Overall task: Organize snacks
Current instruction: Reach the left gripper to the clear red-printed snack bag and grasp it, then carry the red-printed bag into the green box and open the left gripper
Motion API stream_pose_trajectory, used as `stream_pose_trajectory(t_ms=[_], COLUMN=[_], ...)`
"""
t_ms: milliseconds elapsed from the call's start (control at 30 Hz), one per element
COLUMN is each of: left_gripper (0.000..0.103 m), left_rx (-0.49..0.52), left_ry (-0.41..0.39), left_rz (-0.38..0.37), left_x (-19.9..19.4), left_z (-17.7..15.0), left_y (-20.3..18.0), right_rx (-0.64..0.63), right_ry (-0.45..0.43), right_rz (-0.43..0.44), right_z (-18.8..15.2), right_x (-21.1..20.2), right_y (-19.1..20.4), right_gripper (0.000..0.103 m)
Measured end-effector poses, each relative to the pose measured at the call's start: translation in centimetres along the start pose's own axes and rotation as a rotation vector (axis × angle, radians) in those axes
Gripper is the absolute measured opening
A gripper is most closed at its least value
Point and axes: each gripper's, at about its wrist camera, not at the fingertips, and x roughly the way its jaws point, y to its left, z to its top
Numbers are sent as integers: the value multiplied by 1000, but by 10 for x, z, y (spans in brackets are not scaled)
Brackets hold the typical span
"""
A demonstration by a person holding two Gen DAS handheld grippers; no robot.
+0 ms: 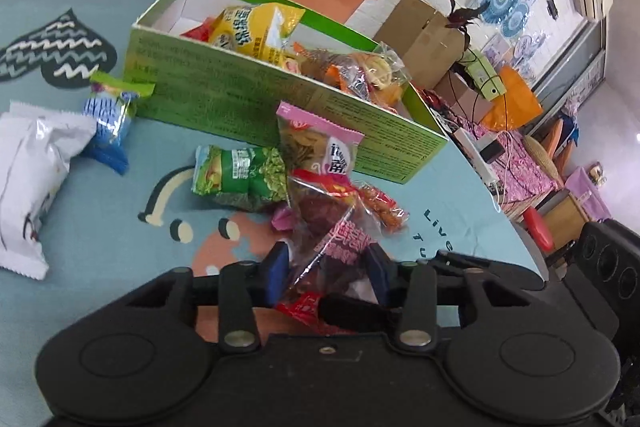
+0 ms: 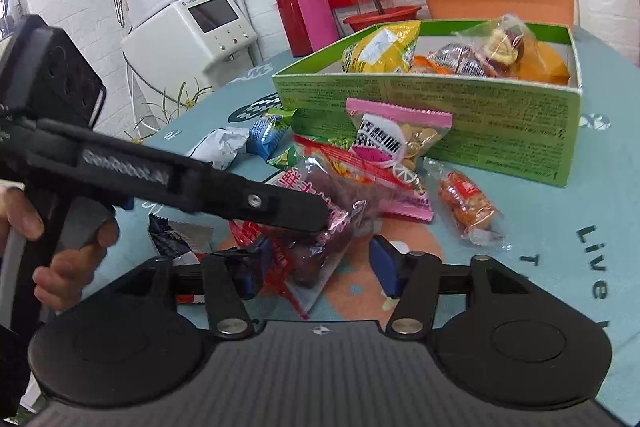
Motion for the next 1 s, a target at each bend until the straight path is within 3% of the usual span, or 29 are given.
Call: stream_pose_trajectory(t_ms=[67,133,333,633,1000], left_gripper=[56,56,56,56,53], left_rx=[-5,23,84,145,118], left_ry=[-11,-36,-125,-221,-206], left_rz=[-12,-21,-47,-54,-45], left_x=[-5,-13,-26,-14,34], left_z=[1,3,29,83,131], left_y=[-2,-11,-33,-51,-31], right_rx=[19,10,-52,-87,-85], right_ry=[3,-13,-113,-246,-291], right_rz=[20,24,3,-57,-146], right_z=[1,3,25,71,105], right_x=[-2,-9,-31,-33,-1], right_y=[-1,1,6,-10,-45], right_gripper=[60,58,58,58,55])
